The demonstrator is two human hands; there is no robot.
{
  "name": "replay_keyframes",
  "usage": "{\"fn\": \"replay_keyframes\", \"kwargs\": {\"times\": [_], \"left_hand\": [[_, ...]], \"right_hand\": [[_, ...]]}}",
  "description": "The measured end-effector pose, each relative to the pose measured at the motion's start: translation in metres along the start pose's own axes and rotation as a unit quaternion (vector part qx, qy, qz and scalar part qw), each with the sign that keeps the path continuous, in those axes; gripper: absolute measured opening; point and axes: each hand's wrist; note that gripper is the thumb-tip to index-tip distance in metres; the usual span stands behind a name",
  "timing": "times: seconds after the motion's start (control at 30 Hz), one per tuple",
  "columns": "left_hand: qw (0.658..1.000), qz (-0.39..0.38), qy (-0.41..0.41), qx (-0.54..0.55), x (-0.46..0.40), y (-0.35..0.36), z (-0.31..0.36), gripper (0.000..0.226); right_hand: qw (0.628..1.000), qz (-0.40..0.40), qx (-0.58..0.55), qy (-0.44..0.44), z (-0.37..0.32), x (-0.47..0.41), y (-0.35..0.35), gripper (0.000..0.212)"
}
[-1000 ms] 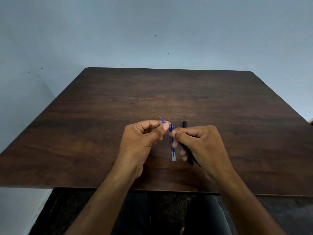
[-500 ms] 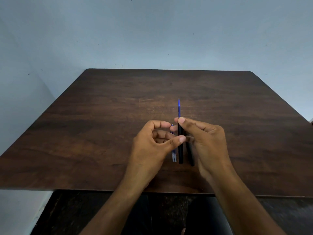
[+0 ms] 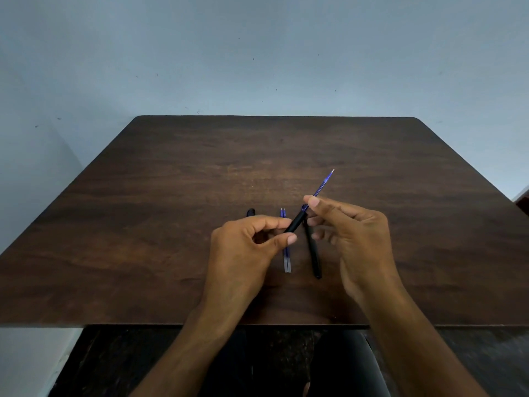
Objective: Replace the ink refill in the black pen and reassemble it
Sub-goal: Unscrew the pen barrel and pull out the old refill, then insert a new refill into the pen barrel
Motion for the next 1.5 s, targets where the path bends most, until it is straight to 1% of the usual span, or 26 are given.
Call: {"fn": "replay_keyframes", "kwargs": {"times": [0.27, 0.4, 0.47, 0.6, 0.73, 0.83, 0.9, 1.03, 1.17, 1.23, 1.37, 1.5], "left_hand": [[1.0, 0.004, -0.001, -0.016, 0.001, 0.0, -0.003, 0.028], [1.0, 0.0, -0.003, -0.018, 0.0, 0.0, -0.004, 0.027], [1.0, 0.0, 0.001, -0.02, -0.001, 0.002, -0.004, 0.027], [1.0, -0.007, 0.015, -0.021, -0.003, 0.01, -0.004, 0.028], [0.999, -0.022, 0.02, -0.015, -0.003, 0.021, -0.003, 0.027], [1.0, -0.023, 0.015, -0.007, -0.003, 0.029, -0.003, 0.025], [1.0, -0.023, 0.008, -0.002, -0.004, 0.032, -0.003, 0.025], [1.0, -0.026, 0.008, -0.002, -0.005, 0.035, -0.005, 0.024], [1.0, -0.023, 0.012, -0.012, -0.006, 0.032, -0.006, 0.025], [1.0, -0.018, 0.008, -0.014, -0.007, 0.031, -0.007, 0.026], [1.0, -0.017, 0.007, -0.022, -0.007, 0.031, -0.008, 0.026], [1.0, -0.017, 0.004, -0.019, -0.008, 0.031, -0.009, 0.026]], "right_hand": [[0.996, 0.061, -0.044, -0.052, -0.02, -0.014, -0.01, 0.008], [0.994, 0.071, -0.04, -0.071, -0.036, -0.022, -0.022, 0.01], [0.995, 0.07, -0.007, -0.077, -0.042, -0.026, -0.031, 0.012], [0.988, 0.043, 0.142, -0.054, -0.041, -0.033, -0.052, 0.01], [0.953, 0.038, 0.3, -0.003, -0.032, -0.039, -0.071, 0.02], [0.928, 0.033, 0.368, 0.045, -0.022, -0.042, -0.078, 0.021], [0.91, 0.04, 0.409, 0.059, -0.018, -0.043, -0.079, 0.021], [0.879, 0.046, 0.469, 0.078, -0.012, -0.042, -0.076, 0.026], [0.853, 0.039, 0.513, 0.091, -0.005, -0.045, -0.071, 0.015], [0.834, 0.036, 0.543, 0.091, 0.0, -0.047, -0.07, 0.016], [0.819, 0.051, 0.566, 0.08, 0.01, -0.05, -0.071, 0.018], [0.806, 0.053, 0.582, 0.095, 0.011, -0.051, -0.069, 0.019]]}}
Point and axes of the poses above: each hand's wrist, its own x-axis away from the middle knuckle, its own y-axis out of the palm, z = x × y, and after that the axes turned 8 degrees about x, right-handed
